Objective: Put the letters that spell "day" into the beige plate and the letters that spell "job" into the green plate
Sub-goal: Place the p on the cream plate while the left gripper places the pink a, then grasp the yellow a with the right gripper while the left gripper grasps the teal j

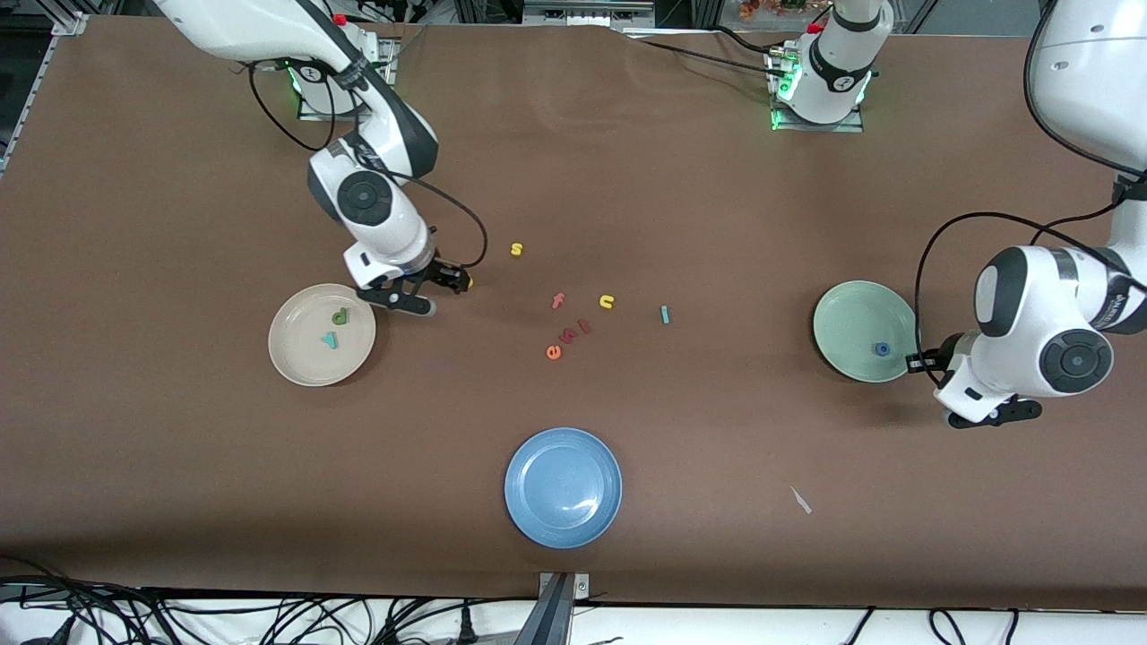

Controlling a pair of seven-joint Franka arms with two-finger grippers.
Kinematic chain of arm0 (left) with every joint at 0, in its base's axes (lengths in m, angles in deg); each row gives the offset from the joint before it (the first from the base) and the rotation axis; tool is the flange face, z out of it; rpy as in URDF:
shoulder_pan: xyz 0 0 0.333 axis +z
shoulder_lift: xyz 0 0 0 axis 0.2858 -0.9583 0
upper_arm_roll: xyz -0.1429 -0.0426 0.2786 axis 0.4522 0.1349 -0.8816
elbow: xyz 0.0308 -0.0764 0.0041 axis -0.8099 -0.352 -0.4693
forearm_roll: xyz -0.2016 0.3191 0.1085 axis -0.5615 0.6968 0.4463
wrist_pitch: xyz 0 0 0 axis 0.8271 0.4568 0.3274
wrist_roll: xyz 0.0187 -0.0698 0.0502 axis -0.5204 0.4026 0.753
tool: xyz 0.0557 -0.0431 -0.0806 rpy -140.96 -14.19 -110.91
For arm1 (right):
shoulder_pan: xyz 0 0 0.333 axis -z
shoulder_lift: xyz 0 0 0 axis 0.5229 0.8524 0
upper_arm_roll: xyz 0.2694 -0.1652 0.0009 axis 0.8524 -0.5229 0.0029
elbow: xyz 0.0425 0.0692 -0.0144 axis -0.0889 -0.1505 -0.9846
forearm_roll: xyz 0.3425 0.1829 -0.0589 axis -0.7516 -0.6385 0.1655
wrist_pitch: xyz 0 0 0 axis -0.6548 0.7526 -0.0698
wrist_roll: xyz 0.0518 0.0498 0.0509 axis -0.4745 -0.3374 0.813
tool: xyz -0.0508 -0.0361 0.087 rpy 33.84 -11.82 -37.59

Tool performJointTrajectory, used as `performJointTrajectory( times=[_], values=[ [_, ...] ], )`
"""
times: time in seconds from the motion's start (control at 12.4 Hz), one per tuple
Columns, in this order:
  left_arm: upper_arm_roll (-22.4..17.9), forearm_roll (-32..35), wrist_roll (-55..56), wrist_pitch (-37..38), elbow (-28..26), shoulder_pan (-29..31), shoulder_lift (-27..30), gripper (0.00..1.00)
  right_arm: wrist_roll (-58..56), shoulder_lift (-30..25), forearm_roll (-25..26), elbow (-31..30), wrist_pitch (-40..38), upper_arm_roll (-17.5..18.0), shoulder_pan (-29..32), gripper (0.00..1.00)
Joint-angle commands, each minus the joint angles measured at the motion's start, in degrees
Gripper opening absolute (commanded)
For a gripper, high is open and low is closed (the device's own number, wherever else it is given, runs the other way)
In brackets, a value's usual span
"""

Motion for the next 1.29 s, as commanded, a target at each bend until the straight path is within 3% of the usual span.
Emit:
performJointTrajectory(
  times=[0.0, 0.08, 0.16, 0.4, 0.56, 0.8, 0.88, 1.21],
  values=[
    [1.02, 0.98, -0.43, -1.79, -2.56, 0.58, 0.13, 0.21, 7.08, 1.53, 0.18, -0.19, 2.12, 0.08, -0.52, 0.91],
    [1.02, 0.97, -0.08, -1.79, -3.35, 0.40, 0.12, 0.50, 10.16, 2.05, 0.18, -0.19, 2.65, 0.08, -0.79, 0.90],
    [1.02, 0.97, -0.08, -1.70, -3.44, 0.23, 0.21, 0.99, 12.27, 2.40, 0.27, -0.27, 3.00, 0.08, -0.88, 0.90],
    [5.22, 0.97, 2.10, 1.97, -2.48, 0.05, 3.62, 1.00, 15.27, 3.72, 0.27, -0.36, 3.96, -0.01, -1.40, 0.90],
    [12.58, -0.16, 12.16, 6.63, -2.39, 0.14, 5.66, 1.00, 16.77, 4.78, 0.62, -0.36, 5.02, -0.01, -2.19, 0.89],
    [21.57, -4.46, 25.45, 6.57, -2.65, -0.30, 4.96, 1.00, 17.22, 5.65, 1.06, -0.45, 5.90, -0.10, -2.63, 0.87],
    [23.07, -4.56, 29.32, 5.43, -2.83, -2.04, 4.00, 0.99, 17.22, 5.92, 1.84, -0.62, 6.51, -0.10, -2.72, 0.85],
    [22.82, -3.68, 42.97, -8.36, -3.27, -10.83, -2.93, 0.96, 17.22, 5.92, 4.04, -1.06, 6.52, -0.18, -2.72, 0.69]
  ],
)
